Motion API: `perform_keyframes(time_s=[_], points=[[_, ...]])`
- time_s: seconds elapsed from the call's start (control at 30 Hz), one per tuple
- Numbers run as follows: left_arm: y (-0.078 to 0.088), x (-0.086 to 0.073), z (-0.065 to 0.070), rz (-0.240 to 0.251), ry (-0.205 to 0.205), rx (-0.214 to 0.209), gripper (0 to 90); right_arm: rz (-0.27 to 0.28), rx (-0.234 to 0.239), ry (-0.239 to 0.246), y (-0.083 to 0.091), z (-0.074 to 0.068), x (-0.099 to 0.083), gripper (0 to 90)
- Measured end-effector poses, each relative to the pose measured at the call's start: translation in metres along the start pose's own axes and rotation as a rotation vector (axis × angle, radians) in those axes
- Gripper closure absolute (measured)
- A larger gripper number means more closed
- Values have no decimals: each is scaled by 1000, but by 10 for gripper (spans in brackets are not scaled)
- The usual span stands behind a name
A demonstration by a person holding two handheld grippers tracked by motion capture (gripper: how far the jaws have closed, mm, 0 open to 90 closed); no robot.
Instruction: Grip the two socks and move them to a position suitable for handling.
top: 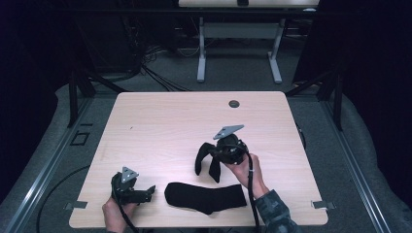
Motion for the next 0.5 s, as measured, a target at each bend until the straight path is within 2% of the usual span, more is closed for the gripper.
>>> perform_keyframes(time_s=[0.1, 0.2, 0.33, 0.5], points=[[0, 0, 0, -1, 1, -1, 0, -59, 13, -14, -20, 3, -17, 712], [0, 0, 0, 1, 4, -1, 0, -56, 22, -57, -23, 11, -26, 584], [-1, 1, -1, 1, -4, -8, 0, 0, 3, -98, -2, 19, -28, 424], [2, 5, -6, 2, 24, -40, 3, 48, -38, -150, 32, 28, -38, 385]])
Point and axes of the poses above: each handheld gripper's, and its own axes: y roughly backward along the jaws, x roughly out of its top, z roughly to its right, the point moved 1 cm from there along -y, roughly forward along the jaws, and after that the axes turned 9 degrees about z, right-handed, at the moved point
